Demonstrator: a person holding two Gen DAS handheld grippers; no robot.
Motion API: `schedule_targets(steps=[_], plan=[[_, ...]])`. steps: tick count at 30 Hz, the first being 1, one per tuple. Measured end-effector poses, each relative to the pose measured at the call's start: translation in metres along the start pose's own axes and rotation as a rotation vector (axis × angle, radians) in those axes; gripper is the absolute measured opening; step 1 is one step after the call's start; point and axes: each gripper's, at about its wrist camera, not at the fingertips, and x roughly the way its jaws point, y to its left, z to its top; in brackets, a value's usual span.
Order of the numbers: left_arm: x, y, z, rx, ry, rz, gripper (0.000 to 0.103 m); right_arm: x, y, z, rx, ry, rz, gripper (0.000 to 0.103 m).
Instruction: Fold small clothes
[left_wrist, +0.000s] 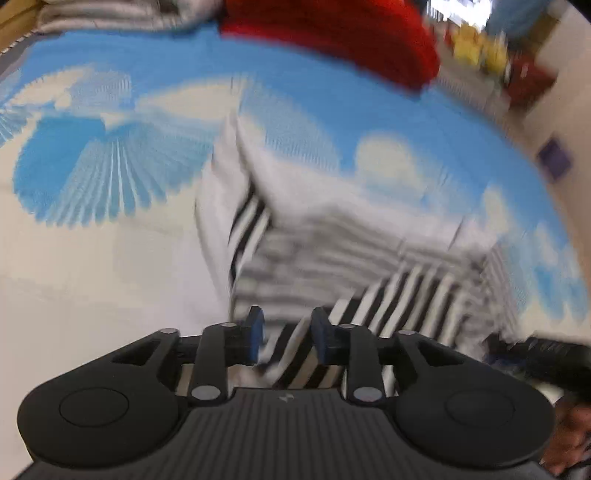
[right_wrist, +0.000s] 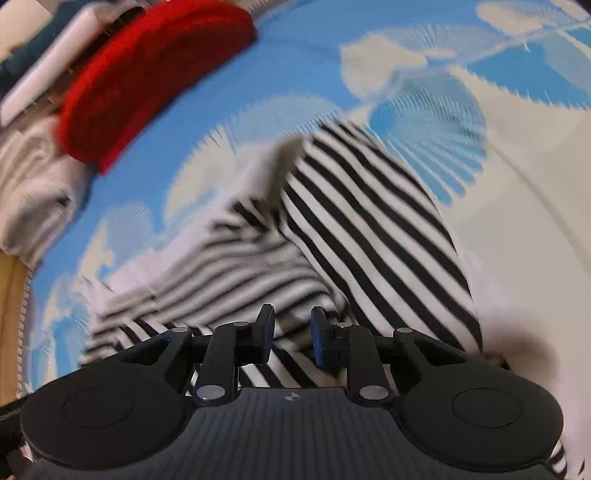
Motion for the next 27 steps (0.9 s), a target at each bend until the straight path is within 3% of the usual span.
schedule_targets(steps=[1, 2, 3, 5, 7, 9, 12, 14, 18, 21, 23, 27], plan=[[0.007, 0.000, -0.008, 0.020, 0.041, 0.032, 0.040, 0.005, -0.004, -0.003, -0.009, 0.020, -0.017, 0.022], [0.010, -0.002, -0.016, 0.038, 0.056, 0.081, 0.053, 0.005, -0.007, -0.009, -0.022, 0.017, -0.017, 0.022], [0.005, -0.005, -0.022, 0.054, 0.038, 0.121, 0.055, 0.000, -0.006, -0.012, -0.047, 0.005, -0.022, 0.021], [-0.018, -0.019, -0.029, 0.131, -0.023, 0.208, 0.053, -0.022, 0.000, -0.020, -0.116, -0.036, -0.034, 0.022], [-0.050, -0.032, -0.035, 0.198, -0.139, 0.262, 0.054, -0.053, 0.006, -0.027, -0.183, -0.096, -0.025, 0.022], [-0.086, -0.036, -0.043, 0.189, -0.220, 0.252, 0.054, -0.089, 0.011, -0.032, -0.220, -0.155, -0.014, 0.022], [-0.137, -0.031, -0.057, 0.067, -0.292, 0.214, 0.054, -0.146, 0.012, -0.041, -0.244, -0.242, 0.009, 0.023], [-0.171, -0.032, -0.074, 0.049, -0.339, 0.194, 0.054, -0.181, 0.010, -0.056, -0.264, -0.293, 0.039, 0.024], [-0.230, -0.035, -0.120, 0.043, -0.402, 0.143, 0.054, -0.243, -0.004, -0.099, -0.274, -0.371, 0.090, 0.036], [-0.257, -0.040, -0.159, 0.105, -0.419, 0.132, 0.052, -0.264, -0.019, -0.132, -0.289, -0.396, 0.094, 0.039], [-0.268, -0.040, -0.185, 0.148, -0.420, 0.137, 0.042, -0.267, -0.031, -0.151, -0.297, -0.386, 0.077, 0.040], [-0.273, -0.039, -0.226, 0.201, -0.402, 0.113, 0.036, -0.259, -0.052, -0.180, -0.311, -0.373, 0.031, 0.040]])
